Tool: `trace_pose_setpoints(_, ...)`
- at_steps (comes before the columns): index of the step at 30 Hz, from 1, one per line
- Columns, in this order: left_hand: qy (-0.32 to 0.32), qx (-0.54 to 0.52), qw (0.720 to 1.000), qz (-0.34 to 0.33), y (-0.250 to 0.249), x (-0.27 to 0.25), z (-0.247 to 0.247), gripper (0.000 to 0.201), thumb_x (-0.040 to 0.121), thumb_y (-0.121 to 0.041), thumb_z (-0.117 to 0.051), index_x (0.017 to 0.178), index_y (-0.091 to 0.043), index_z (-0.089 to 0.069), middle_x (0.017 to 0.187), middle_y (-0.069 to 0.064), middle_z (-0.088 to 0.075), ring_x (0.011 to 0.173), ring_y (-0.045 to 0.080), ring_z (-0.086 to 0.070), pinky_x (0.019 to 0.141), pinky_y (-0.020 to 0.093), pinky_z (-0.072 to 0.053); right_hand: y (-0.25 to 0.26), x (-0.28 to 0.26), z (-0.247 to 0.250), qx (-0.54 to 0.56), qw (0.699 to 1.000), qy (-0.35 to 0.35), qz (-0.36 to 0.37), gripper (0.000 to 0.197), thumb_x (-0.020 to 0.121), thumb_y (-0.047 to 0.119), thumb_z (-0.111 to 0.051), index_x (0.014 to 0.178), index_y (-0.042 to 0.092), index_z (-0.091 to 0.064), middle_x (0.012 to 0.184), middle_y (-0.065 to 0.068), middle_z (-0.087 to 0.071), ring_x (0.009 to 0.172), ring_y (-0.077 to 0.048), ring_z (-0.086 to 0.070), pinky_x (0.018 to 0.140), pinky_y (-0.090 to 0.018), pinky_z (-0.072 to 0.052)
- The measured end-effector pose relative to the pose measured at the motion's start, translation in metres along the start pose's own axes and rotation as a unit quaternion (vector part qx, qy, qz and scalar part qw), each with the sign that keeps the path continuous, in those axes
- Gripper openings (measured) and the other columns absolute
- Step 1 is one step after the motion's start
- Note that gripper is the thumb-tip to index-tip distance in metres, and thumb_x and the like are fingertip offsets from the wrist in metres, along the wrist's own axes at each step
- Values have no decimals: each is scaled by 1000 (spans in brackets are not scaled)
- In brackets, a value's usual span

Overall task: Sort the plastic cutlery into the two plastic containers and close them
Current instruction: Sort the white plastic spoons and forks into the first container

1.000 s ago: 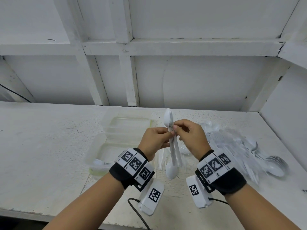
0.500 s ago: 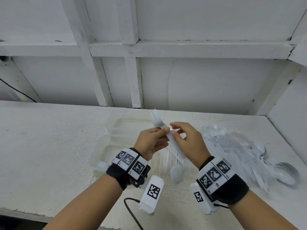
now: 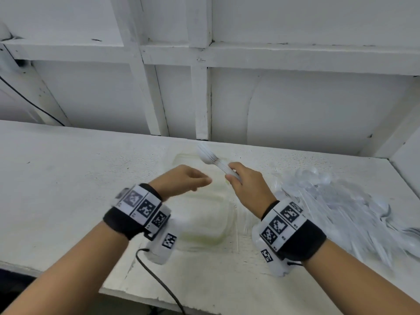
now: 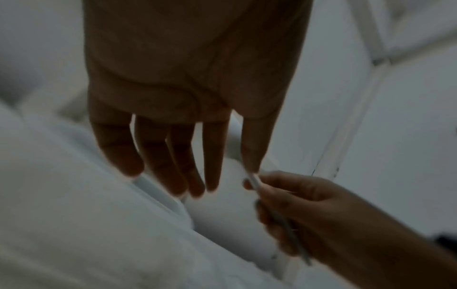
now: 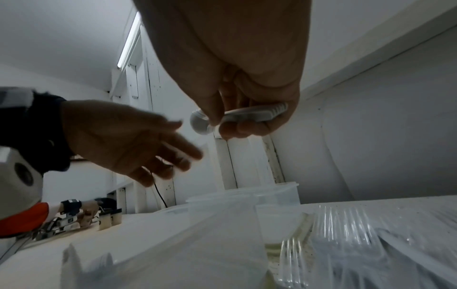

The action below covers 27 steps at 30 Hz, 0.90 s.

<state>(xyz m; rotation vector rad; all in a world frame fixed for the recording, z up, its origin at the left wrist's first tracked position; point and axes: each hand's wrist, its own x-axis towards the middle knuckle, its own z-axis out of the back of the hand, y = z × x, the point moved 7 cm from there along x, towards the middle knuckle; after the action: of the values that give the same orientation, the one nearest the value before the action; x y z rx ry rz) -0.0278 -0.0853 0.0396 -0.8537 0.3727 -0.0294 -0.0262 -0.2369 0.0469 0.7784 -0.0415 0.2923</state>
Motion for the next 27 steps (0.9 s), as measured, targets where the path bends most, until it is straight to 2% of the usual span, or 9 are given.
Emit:
trace_pose_setpoints(2, -16, 120, 993, 15, 22, 0, 26, 28, 93, -33, -54, 111, -15, -67, 102, -2, -66, 79, 7, -56, 67, 18, -40, 3, 9, -11, -15, 999, 30, -7, 32, 97, 21, -46, 126, 8, -51, 102, -11, -61, 84, -17, -49, 66, -21, -30)
trace_pose_setpoints(4, -53, 171, 983, 48, 45, 1, 50, 29, 94, -29, -53, 115, -13, -64, 114, 3, -64, 92, 13, -56, 79, 22, -39, 8, 17, -29, -45, 996, 74, -3, 31, 97, 21, -46, 124, 8, -52, 103, -12, -60, 86, -20, -51, 67, -22, -30)
trace_pose_setpoints(9, -67, 222, 963, 137, 98, 12, 75, 55, 95, -35, -48, 144, -15, -31, 142, 15, -40, 125, 28, -45, 101, 35, -37, 20, 26, -90, -137, 969, 205, 12, 28, 97, 21, -46, 119, 7, -56, 114, -15, -53, 101, -28, -53, 79, -29, -38)
trace_pose_setpoints(12, -43, 155, 974, 161, 112, 17, 71, 55, 97, -29, -47, 145, -13, -27, 141, 12, -42, 117, 28, -51, 85, 35, -50, 17, 28, -118, -171, 948, 267, 11, 28, 96, 19, -48, 120, 5, -56, 117, -15, -55, 103, -29, -54, 82, -31, -40)
trace_pose_setpoints(15, -35, 26, 985, 170, 117, 18, 60, 39, 97, -18, -46, 135, -12, -43, 116, 11, -57, 95, 25, -60, 72, 35, -56, 13, 26, -132, -179, 934, 309, 2, 30, 96, 19, -49, 123, 6, -54, 121, -14, -55, 109, -28, -53, 87, -30, -39)
trace_pose_setpoints(18, -58, -24, 985, 164, 121, 19, 56, 29, 95, -9, -47, 124, -11, -51, 94, 7, -60, 82, 22, -61, 64, 34, -57, 10, 18, -139, -149, 928, 341, -8, 33, 94, 17, -51, 126, 11, -52, 125, -11, -56, 114, -25, -52, 88, -27, -38)
trace_pose_setpoints(22, -65, -44, 984, 161, 121, 17, 56, 27, 94, -7, -48, 121, -11, -53, 86, 4, -60, 77, 20, -61, 62, 33, -56, 9, 10, -144, -135, 925, 355, -8, 32, 92, 19, -52, 124, 15, -56, 116, -8, -58, 111, -23, -53, 82, -24, -37)
trace_pose_setpoints(25, -68, -47, 983, 161, 121, 17, 56, 27, 94, -7, -48, 120, -11, -52, 85, 4, -61, 74, 17, -62, 62, 32, -56, 15, 8, -146, -146, 919, 365, 26, 31, 92, 22, -54, 120, 9, -62, 112, -6, -56, 112, -21, -51, 86, -25, -35)
trace_pose_setpoints(27, -70, -51, 983, 162, 121, 18, 56, 27, 94, -7, -48, 120, -11, -52, 85, 3, -61, 73, 17, -61, 61, 32, -56, 14, 8, -148, -125, 922, 367, 23, 21, 91, 18, -54, 95, 4, -70, 90, -5, -62, 89, -22, -56, 78, -29, -38)
